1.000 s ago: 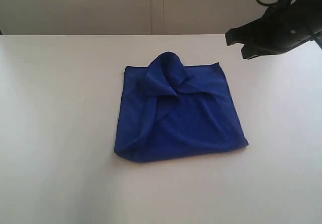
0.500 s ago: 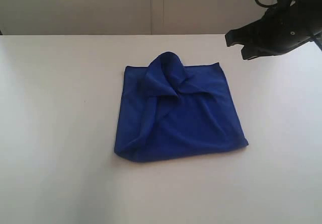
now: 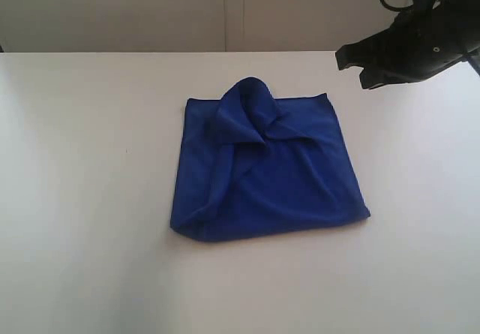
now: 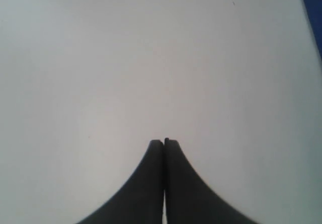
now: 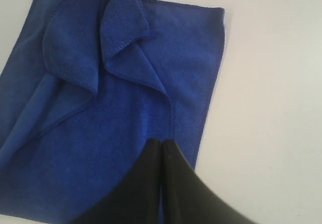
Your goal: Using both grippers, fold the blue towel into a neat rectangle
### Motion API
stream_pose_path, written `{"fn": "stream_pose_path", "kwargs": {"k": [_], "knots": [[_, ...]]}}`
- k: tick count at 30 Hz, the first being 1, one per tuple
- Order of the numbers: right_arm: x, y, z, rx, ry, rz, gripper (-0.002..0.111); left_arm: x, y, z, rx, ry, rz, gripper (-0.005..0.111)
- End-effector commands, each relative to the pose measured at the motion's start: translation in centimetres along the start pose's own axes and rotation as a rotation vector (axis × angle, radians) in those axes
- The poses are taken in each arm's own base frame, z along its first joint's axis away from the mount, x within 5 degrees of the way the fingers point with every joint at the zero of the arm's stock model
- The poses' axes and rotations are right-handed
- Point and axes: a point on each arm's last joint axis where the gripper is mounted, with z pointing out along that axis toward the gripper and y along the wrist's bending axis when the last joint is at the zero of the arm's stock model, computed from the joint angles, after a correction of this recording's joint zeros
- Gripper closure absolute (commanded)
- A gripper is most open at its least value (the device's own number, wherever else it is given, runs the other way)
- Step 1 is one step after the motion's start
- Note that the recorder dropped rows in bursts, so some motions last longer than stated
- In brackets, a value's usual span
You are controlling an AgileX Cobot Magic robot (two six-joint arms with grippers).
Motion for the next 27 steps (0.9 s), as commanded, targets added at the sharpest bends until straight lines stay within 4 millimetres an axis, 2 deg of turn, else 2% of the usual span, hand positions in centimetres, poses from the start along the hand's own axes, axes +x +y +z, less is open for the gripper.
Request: {"fn": "stream_pose_path", "kwargs": {"k": [1, 20, 24, 27], "knots": [[0.0, -0.2, -0.3, 0.007, -0.013, -0.008, 0.108, 0.2, 0.0, -0.1, 0.002, 0.000, -0.010, 0.107], [0.0, -0.2, -0.3, 0.007, -0.015, -0.008, 0.108, 0.1, 0.0, -0.1, 0.001, -0.004, -0.010, 0.107], [0.0, -0.2, -0.3, 0.007, -0.017, -0.008, 0.108, -0.6, -0.1, -0.2, 0.010, -0.081, -0.027, 0.107], [0.0, -0.2, -0.3, 0.007, -0.017, -0.009, 0.108, -1.8, -0.6, 0.1, 0.073, -0.176, -0.068, 0.107]]}}
